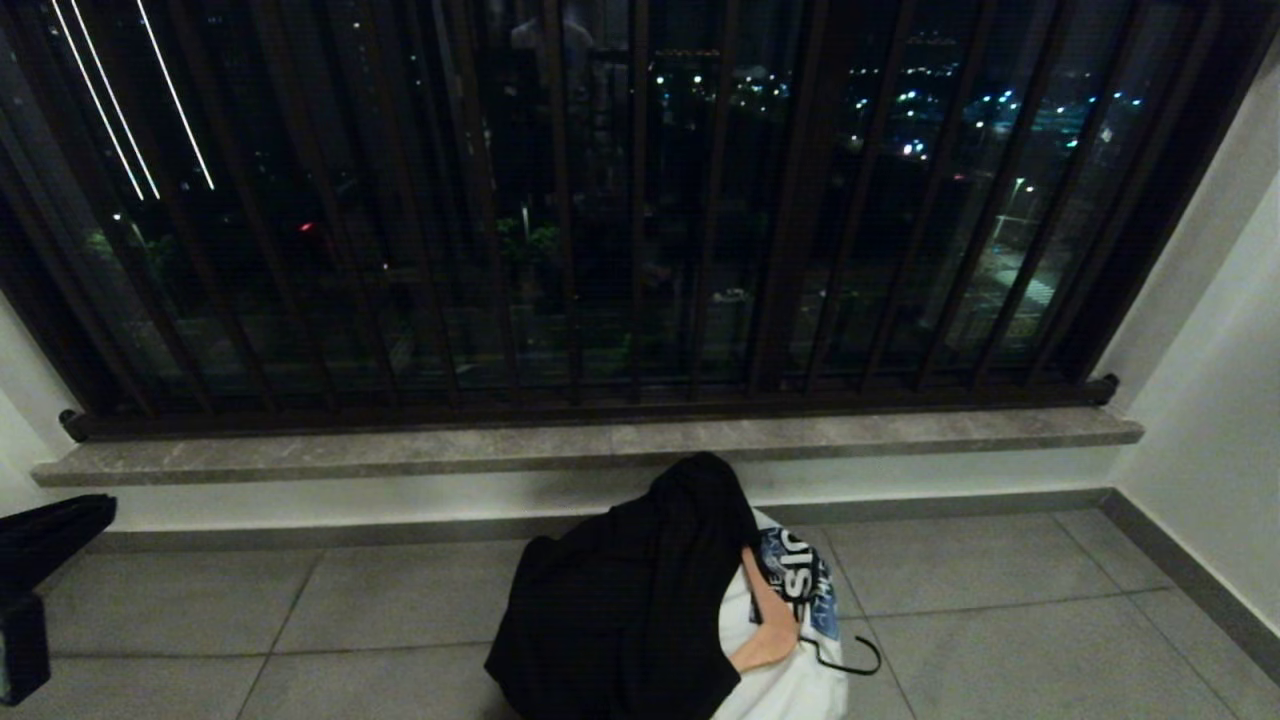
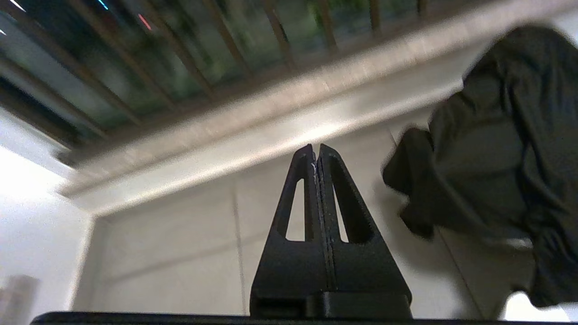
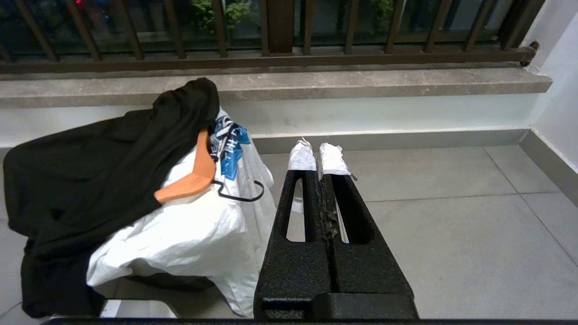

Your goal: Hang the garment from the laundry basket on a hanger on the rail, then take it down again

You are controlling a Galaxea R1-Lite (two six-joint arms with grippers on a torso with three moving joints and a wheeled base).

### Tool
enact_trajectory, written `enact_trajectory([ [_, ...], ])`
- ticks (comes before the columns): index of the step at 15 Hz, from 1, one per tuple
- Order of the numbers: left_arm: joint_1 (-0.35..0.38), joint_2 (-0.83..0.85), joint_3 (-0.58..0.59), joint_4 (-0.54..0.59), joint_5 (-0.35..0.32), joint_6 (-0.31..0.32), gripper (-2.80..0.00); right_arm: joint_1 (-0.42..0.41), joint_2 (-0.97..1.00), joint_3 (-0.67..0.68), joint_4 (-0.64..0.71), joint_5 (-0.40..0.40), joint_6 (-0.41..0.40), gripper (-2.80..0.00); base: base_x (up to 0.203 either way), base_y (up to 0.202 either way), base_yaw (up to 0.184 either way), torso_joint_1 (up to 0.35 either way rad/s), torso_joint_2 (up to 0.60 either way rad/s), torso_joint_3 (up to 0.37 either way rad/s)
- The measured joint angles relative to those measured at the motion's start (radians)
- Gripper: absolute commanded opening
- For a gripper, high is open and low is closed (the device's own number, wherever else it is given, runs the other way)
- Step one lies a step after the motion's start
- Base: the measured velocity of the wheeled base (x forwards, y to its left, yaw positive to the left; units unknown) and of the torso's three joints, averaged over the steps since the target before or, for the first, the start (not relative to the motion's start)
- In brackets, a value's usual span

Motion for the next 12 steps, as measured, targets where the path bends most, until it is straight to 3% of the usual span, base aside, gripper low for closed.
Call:
enact_trajectory([
  [6,0.011,-0.378,0.179,0.000,0.061,-0.016,-2.80,0.000,0.000,0.000,0.000,0.000,0.000,-2.80,0.000,0.000,0.000,0.000,0.00,0.000],
  [12,-0.006,-0.615,0.330,0.000,0.072,-0.121,-2.80,0.000,0.000,0.000,0.000,0.000,0.000,-2.80,0.000,0.000,0.000,0.000,0.00,0.000],
])
